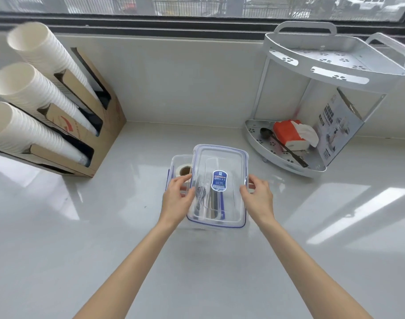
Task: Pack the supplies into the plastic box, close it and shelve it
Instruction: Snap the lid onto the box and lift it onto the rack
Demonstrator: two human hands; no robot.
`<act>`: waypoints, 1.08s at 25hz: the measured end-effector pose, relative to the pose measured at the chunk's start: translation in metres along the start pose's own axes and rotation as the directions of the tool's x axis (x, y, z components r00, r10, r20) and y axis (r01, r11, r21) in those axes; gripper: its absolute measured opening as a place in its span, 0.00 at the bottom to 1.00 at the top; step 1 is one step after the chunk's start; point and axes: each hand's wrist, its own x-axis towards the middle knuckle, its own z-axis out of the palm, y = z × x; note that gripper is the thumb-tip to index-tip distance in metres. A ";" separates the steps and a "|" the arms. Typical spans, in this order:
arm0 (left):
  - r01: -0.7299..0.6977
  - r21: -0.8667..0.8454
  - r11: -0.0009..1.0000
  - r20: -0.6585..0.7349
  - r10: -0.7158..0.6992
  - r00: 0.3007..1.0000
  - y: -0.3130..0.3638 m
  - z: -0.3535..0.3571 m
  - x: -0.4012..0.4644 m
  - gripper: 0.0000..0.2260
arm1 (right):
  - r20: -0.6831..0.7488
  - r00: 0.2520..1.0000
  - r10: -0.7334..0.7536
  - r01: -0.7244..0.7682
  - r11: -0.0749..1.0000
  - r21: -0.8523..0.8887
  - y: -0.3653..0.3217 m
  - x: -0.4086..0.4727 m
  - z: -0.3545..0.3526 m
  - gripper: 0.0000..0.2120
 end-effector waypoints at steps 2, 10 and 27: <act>0.036 0.000 0.999 -0.054 -0.036 0.998 -0.008 -0.009 0.003 0.16 | 0.037 0.999 -0.028 0.028 1.000 0.000 -0.010 0.001 0.012 0.16; 0.120 0.020 0.993 -0.101 -0.117 0.988 -0.033 -0.024 0.014 0.17 | 0.107 0.994 -0.018 0.020 1.000 -0.023 -0.023 0.004 0.043 0.15; 0.228 -0.072 0.971 -0.016 -0.230 0.973 -0.042 -0.021 0.023 0.16 | 0.170 0.980 0.102 -0.100 0.995 -0.022 -0.018 0.010 0.048 0.20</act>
